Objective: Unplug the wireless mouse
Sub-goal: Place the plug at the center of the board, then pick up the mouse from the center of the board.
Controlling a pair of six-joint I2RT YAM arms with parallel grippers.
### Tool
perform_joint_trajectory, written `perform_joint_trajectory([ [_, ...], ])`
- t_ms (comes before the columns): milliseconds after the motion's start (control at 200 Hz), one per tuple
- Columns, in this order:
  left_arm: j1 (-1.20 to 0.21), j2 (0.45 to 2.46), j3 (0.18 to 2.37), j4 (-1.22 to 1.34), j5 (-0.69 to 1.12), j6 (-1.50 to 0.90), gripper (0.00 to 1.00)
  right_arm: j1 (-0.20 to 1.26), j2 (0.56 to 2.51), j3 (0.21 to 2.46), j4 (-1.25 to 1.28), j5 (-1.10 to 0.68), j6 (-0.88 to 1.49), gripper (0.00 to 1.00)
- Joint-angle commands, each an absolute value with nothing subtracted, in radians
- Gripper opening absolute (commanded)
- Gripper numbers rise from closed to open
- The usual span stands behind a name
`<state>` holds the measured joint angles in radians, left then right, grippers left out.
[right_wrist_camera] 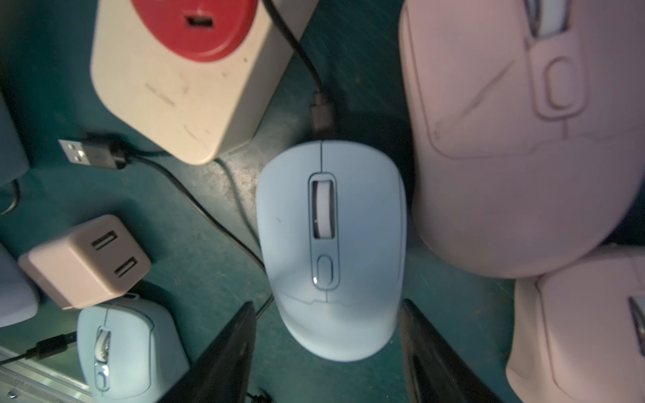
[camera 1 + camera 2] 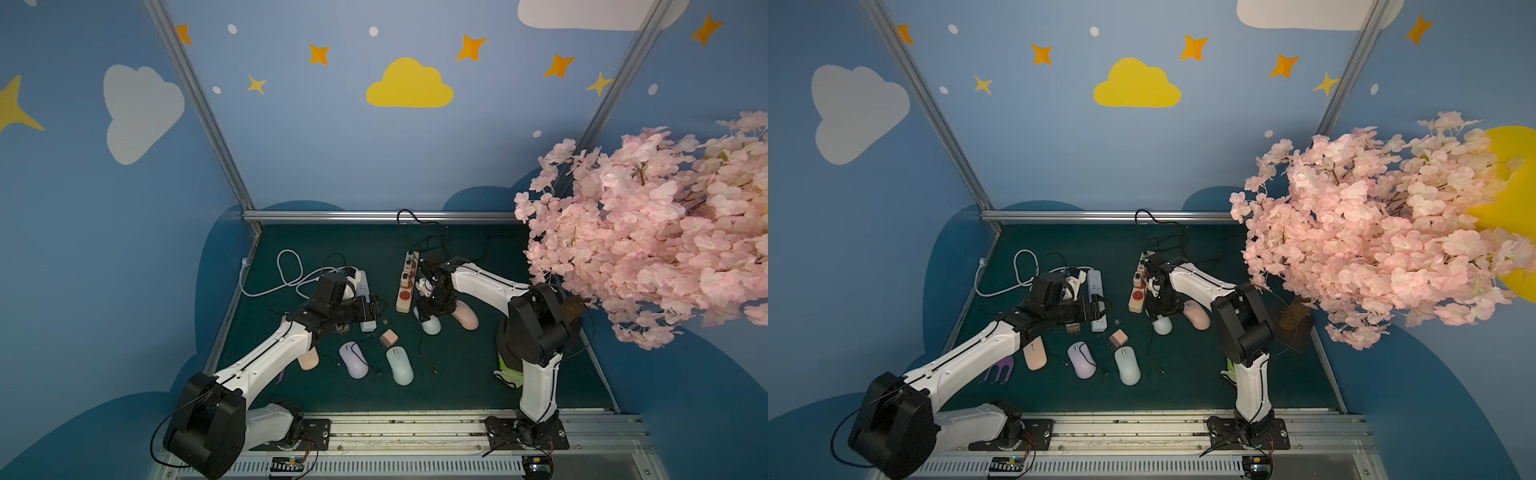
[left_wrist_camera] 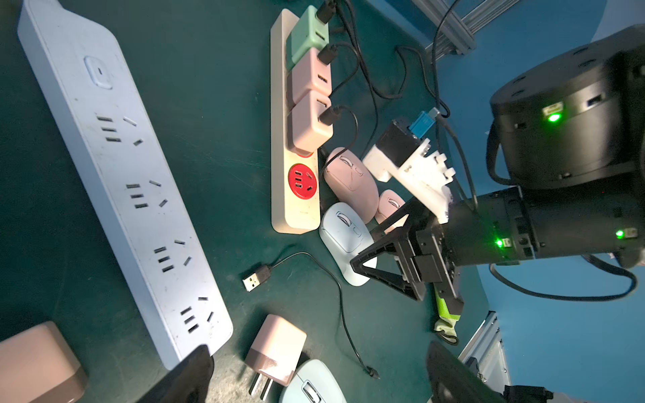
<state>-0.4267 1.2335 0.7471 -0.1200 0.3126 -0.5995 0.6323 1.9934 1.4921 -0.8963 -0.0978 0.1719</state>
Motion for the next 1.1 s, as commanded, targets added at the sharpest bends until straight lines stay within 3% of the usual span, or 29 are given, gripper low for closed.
perform_joint_trajectory([
  [0,-0.419,1.218,0.735,-0.099,0.331,-0.605,0.94,0.640,2.024,1.524,-0.927,-0.063,0.148,0.65],
  [405,-0.418,1.205,0.722,-0.083,0.342,-0.612,0.93,0.649,2.090,1.548,-0.893,-0.045,0.118,0.67],
  [646,-0.414,1.198,0.717,-0.084,0.344,-0.612,0.93,0.658,2.101,1.546,-0.893,-0.041,0.114,0.60],
  [911,-0.412,1.177,0.710,-0.046,0.350,-0.633,0.92,0.672,2.022,1.521,-0.895,-0.051,0.107,0.37],
  [1061,-0.412,1.190,0.684,0.053,0.374,-0.680,0.90,0.681,1.916,1.450,-0.839,-0.090,0.119,0.00],
  [1096,-0.412,1.206,0.678,0.087,0.394,-0.693,0.89,0.683,1.892,1.430,-0.825,-0.091,0.126,0.00],
])
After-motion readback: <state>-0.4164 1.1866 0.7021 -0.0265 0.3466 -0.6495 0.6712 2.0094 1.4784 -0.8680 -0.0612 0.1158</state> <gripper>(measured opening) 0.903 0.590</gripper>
